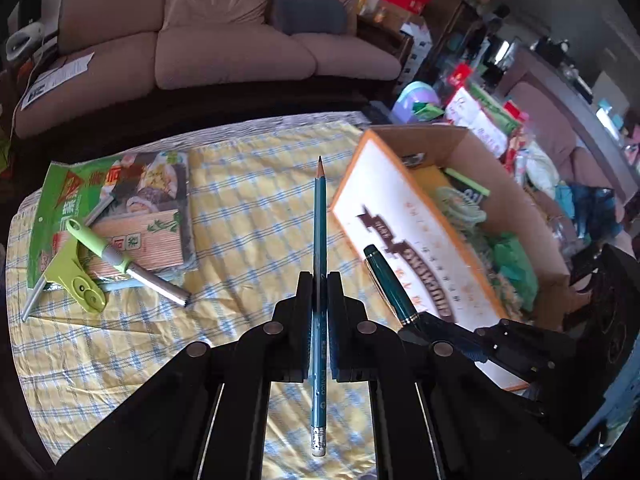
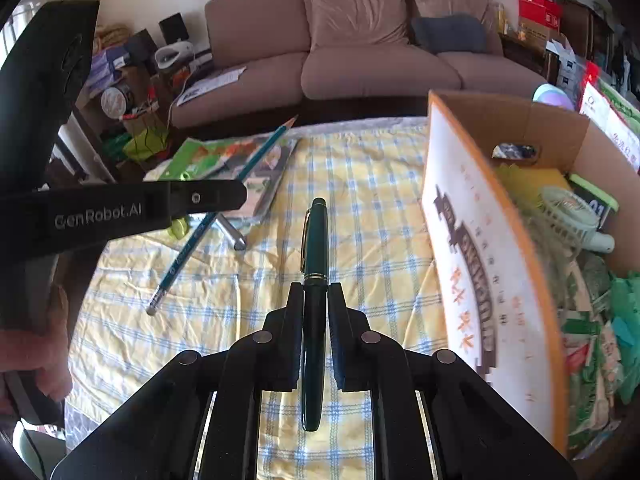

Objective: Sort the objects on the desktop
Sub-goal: 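Carry the pen and pencil to the box and release them inside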

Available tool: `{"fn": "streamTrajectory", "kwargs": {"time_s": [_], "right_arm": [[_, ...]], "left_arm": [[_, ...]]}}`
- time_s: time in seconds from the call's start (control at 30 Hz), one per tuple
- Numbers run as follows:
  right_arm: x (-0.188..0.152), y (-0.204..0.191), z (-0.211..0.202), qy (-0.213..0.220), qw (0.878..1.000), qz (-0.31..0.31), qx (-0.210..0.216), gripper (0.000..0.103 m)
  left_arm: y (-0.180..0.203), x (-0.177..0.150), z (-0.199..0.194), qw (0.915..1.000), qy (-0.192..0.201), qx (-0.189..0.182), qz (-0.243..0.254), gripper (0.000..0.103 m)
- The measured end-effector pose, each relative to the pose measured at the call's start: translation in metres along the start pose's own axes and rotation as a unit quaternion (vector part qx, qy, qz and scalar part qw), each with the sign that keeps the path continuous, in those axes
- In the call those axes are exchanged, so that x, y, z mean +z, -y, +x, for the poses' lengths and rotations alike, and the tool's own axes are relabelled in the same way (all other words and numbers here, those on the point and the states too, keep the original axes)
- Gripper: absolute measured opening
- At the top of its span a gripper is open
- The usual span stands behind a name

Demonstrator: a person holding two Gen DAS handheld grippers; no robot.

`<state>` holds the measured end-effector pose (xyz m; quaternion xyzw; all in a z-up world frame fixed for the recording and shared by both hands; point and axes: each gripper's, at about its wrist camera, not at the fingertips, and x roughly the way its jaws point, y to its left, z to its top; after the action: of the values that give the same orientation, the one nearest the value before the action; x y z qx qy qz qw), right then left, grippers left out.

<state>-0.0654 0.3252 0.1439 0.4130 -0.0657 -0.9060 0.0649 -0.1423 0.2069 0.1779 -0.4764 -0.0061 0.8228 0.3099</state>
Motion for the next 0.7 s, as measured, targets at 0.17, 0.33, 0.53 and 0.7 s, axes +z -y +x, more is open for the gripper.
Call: {"fn": "streamTrajectory", "kwargs": {"time_s": [0.17, 0.33, 0.53, 0.7], "right_arm": [[0.012, 0.042, -0.056, 0.025, 0.999, 0.013, -0.022, 0.011], [0.003, 0.101, -0.090, 0.016, 0.997, 0.027, -0.066, 0.011], [-0.020, 0.162, -0.095, -0.011, 0.996, 0.047, -0.078, 0.011], [-0.030, 0.190, -0.080, -0.027, 0.995, 0.061, -0.069, 0.011]], "left_arm": [[0.069, 0.008, -0.004, 0.9984, -0.003, -0.056, -0.002, 0.006], [0.127, 0.008, 0.028, 0.9942, -0.025, -0.100, -0.033, 0.006], [0.173, 0.005, 0.074, 0.9904, -0.044, -0.115, -0.062, 0.006], [0.179, 0.003, 0.104, 0.9921, -0.037, -0.084, -0.085, 0.006]]}}
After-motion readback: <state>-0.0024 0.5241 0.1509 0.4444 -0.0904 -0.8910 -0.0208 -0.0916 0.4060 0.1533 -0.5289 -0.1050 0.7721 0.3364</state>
